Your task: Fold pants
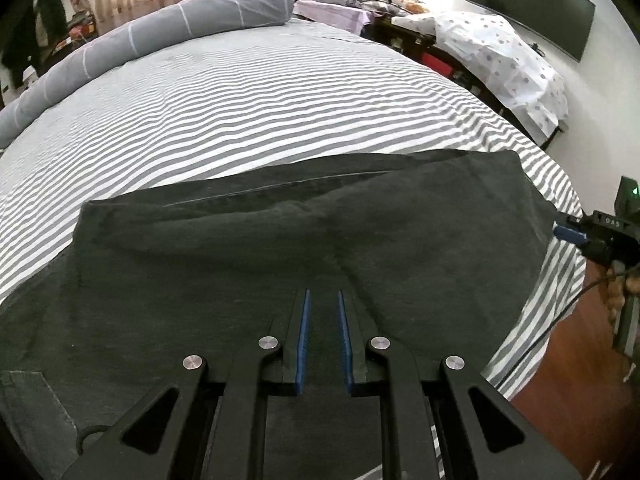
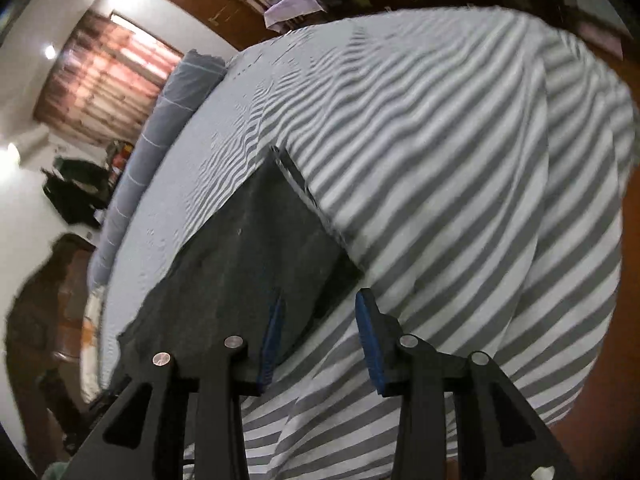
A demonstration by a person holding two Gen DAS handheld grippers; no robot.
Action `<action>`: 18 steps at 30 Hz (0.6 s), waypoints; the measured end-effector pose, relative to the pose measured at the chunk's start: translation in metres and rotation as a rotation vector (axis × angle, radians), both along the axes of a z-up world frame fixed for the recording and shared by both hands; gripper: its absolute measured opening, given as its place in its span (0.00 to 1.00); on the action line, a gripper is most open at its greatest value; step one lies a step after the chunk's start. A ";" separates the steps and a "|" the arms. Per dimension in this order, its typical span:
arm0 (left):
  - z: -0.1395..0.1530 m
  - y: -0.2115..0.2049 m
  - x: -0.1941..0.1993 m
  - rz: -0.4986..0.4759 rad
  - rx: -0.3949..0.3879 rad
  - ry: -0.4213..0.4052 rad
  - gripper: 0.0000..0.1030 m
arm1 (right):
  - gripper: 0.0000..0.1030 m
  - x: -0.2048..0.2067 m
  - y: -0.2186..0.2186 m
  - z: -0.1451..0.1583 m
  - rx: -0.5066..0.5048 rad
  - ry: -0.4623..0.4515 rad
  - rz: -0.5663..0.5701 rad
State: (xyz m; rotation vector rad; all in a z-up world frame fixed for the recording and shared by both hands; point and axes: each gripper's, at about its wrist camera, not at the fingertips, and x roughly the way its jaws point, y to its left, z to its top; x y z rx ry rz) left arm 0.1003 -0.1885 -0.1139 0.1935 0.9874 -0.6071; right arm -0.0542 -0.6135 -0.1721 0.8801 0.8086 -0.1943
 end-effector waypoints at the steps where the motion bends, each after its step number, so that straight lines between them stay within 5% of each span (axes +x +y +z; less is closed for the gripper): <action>1: -0.001 -0.003 -0.001 -0.007 0.002 0.003 0.14 | 0.34 -0.002 0.001 -0.005 0.033 -0.017 -0.009; 7: -0.005 -0.014 -0.004 -0.036 0.022 0.006 0.15 | 0.34 -0.001 0.005 -0.021 0.050 -0.061 -0.063; 18: -0.007 -0.028 -0.003 -0.046 0.018 0.006 0.14 | 0.08 -0.001 -0.005 -0.012 -0.007 -0.162 -0.108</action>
